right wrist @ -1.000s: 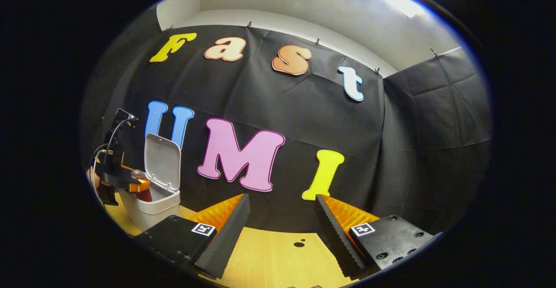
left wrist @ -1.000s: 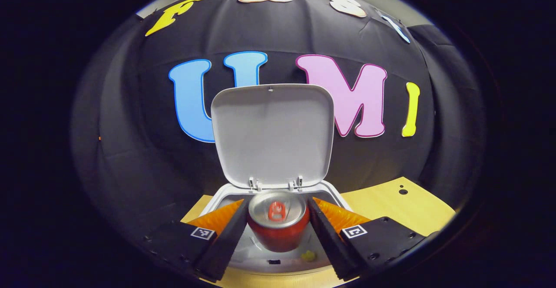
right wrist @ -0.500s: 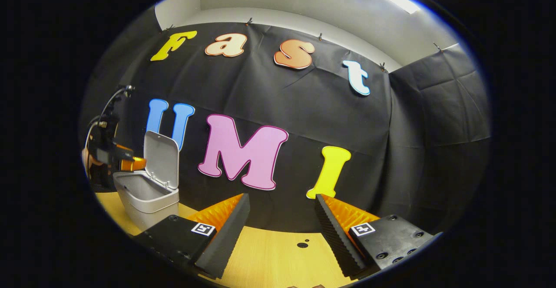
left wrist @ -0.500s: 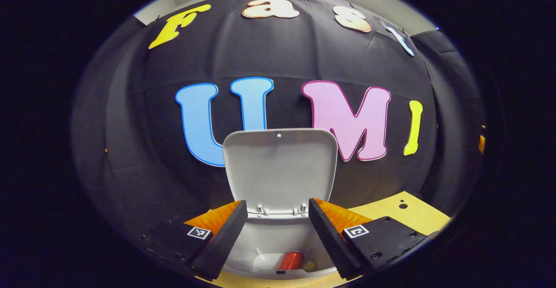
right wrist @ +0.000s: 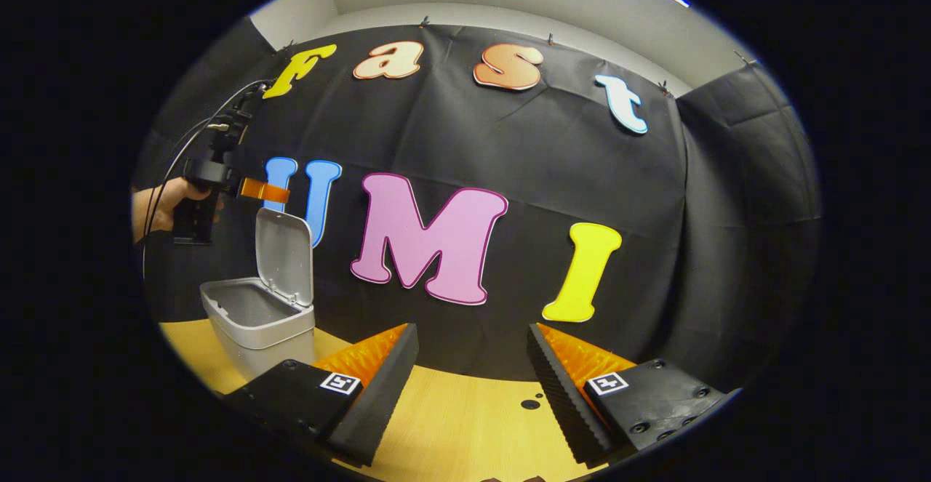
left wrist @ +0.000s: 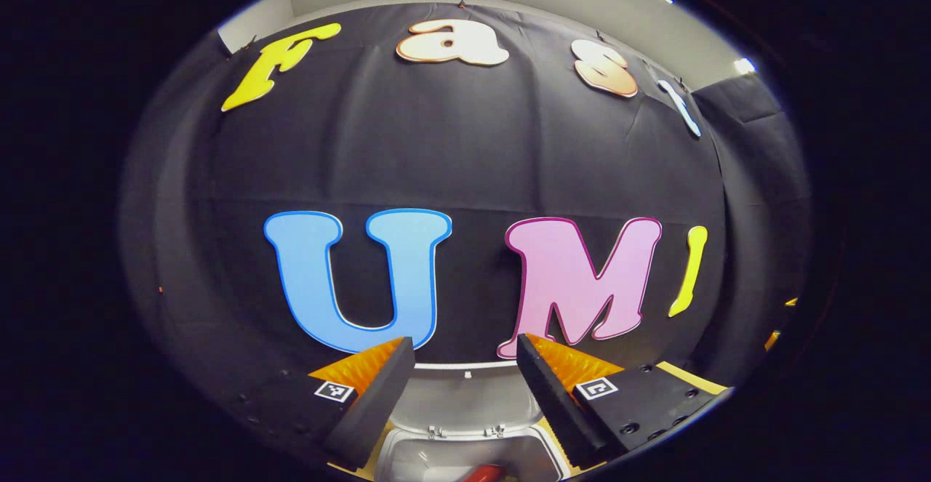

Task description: Press the lid of the desktop garbage bin to open it, pick up the crumpled paper on the desktop and throw it into the bin, then pick up the pop can on the desktop and drop it into the bin, and finally close the garbage bin lid.

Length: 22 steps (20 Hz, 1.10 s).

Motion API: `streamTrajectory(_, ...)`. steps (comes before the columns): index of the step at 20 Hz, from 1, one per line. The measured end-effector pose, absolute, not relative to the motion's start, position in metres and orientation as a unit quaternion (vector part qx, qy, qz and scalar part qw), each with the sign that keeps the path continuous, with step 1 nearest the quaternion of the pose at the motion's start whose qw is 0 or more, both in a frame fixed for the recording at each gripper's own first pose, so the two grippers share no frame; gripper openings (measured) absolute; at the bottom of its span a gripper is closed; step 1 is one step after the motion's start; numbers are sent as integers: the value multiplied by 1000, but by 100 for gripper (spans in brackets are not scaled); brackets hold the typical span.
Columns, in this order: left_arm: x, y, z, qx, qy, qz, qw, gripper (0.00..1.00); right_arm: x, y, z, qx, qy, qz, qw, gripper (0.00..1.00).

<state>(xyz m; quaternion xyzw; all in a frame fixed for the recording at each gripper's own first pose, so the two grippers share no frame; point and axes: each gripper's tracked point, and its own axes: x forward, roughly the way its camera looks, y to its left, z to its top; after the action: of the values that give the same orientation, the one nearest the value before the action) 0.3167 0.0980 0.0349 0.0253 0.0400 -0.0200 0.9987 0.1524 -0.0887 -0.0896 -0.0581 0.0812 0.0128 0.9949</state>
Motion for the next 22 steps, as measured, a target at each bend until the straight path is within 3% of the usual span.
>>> streamTrajectory(8, 368, 113, -7, 27, 123, -33, 992, 94, 175, -95, -138, -49, 125, 45, 990, 97)
streamTrajectory(10, 360, 112, -11, 17, 140, -31, 990, 99, 182, -90, -141, -35, 129, 49, 990, 97)
streamTrajectory(22, 247, 115, -75, 12, 218, -1, 976, 95, 151, -65, -141, -20, 151, 46, 987, 97)
